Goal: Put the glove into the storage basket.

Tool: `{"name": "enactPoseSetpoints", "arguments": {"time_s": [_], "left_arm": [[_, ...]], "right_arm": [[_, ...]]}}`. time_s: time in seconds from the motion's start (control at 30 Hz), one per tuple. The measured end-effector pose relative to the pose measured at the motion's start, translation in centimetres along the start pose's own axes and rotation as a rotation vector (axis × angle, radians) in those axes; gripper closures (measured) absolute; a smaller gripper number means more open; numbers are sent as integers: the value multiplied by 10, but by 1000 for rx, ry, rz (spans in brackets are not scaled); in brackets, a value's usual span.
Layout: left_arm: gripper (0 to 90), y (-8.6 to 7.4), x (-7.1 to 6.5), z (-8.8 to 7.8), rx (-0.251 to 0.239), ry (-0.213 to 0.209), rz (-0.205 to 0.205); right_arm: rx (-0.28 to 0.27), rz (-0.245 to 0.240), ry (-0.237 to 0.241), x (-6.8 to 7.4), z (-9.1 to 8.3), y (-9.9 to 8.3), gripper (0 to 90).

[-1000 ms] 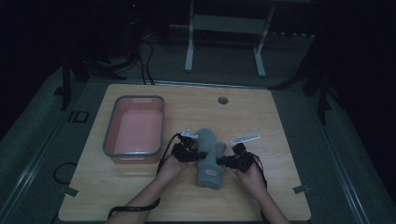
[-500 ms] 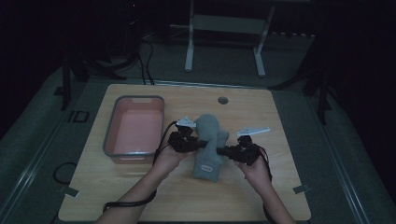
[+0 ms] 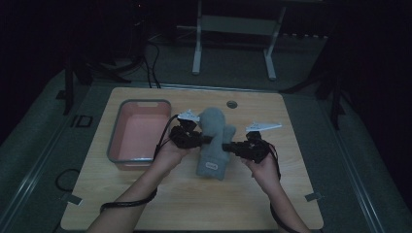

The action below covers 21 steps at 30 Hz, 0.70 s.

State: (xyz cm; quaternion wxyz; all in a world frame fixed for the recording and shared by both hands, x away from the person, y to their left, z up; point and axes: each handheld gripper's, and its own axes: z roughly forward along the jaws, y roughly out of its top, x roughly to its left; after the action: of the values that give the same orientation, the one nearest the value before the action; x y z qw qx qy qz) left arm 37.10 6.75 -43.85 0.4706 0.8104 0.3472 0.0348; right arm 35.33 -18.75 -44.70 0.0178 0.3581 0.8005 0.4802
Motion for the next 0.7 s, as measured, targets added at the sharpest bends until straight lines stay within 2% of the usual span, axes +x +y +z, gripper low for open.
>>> {"name": "enactPoseSetpoints", "arguments": {"time_s": [0.2, 0.4, 0.57, 0.6, 0.63, 0.67, 0.7], "left_arm": [[784, 5, 9, -17, -10, 27, 3], [783, 10, 22, -41, -25, 64, -5], [784, 11, 37, -66, -44, 96, -30], [784, 11, 37, -66, -44, 96, -30], [784, 11, 41, -75, -48, 110, -33], [783, 11, 41, -75, -48, 110, -33], [783, 11, 46, -86, -54, 122, -45]], "right_arm": [[-12, -13, 13, 6, 8, 16, 822], [-22, -29, 32, 16, 24, 38, 822], [-20, -48, 56, 26, 41, 58, 823], [-19, -53, 61, 29, 45, 63, 823], [-19, -57, 68, 32, 49, 68, 822], [-19, -57, 68, 32, 49, 68, 822], [-19, -61, 71, 34, 52, 71, 823]]}}
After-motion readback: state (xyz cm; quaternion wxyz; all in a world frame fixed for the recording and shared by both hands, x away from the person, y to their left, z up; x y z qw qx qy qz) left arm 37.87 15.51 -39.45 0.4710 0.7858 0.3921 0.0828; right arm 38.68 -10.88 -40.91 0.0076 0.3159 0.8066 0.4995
